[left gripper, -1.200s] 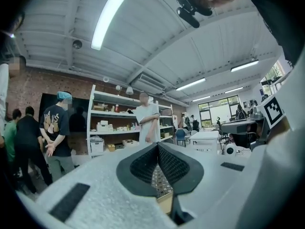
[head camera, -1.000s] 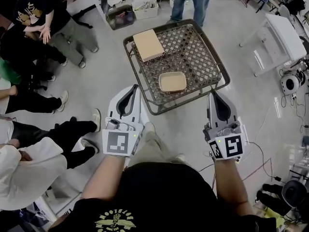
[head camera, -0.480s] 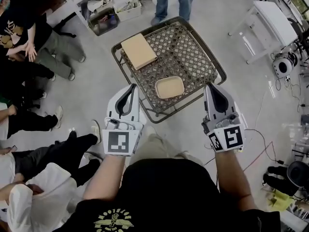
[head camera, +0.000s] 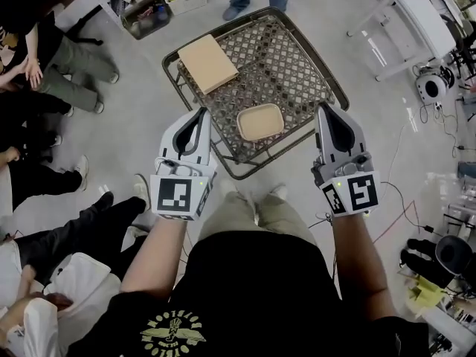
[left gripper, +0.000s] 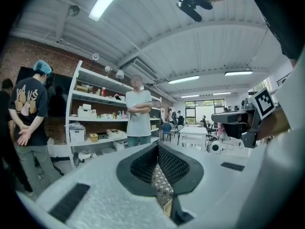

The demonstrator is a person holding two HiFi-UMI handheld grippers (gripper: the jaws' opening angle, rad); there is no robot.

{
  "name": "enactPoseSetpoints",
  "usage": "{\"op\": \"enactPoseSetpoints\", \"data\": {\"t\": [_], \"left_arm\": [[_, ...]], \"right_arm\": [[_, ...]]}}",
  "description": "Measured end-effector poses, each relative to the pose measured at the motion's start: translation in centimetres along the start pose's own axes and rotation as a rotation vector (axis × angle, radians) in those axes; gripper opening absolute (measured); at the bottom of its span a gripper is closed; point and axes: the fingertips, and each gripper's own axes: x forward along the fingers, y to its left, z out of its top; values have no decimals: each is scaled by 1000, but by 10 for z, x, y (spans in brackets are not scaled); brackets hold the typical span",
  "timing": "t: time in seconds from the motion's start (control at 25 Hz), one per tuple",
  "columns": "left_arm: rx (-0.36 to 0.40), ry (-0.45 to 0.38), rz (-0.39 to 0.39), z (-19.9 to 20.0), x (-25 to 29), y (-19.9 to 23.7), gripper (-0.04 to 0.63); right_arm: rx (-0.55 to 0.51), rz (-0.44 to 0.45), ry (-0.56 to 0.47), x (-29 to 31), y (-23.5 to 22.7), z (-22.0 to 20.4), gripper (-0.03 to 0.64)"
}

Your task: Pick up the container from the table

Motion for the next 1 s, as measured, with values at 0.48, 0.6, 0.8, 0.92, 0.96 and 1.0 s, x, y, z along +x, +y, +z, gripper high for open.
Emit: {"op": "enactPoseSetpoints", "data": {"t": [0.48, 0.6, 0.8, 0.92, 0.96, 1.0], "left_arm": [[-63, 91, 38, -37, 25, -11, 9], [-89, 119, 58, -49, 31, -14, 9], [-87, 159, 88, -65, 38, -26, 9], [-103, 180, 100, -78, 41, -32, 9], [-110, 192, 103, -84, 42, -34, 9], [-119, 204, 104, -90, 43, -36, 9]], "right_arm": [[30, 76, 54, 21, -28, -40, 11], [39, 106, 72, 25, -34, -50, 11], [48, 145, 106, 29, -45, -68, 11], [53, 163, 139, 34, -49, -83, 11], [54, 169, 151, 35, -49, -89, 11], [55, 175, 163, 37, -49, -95, 11]]}}
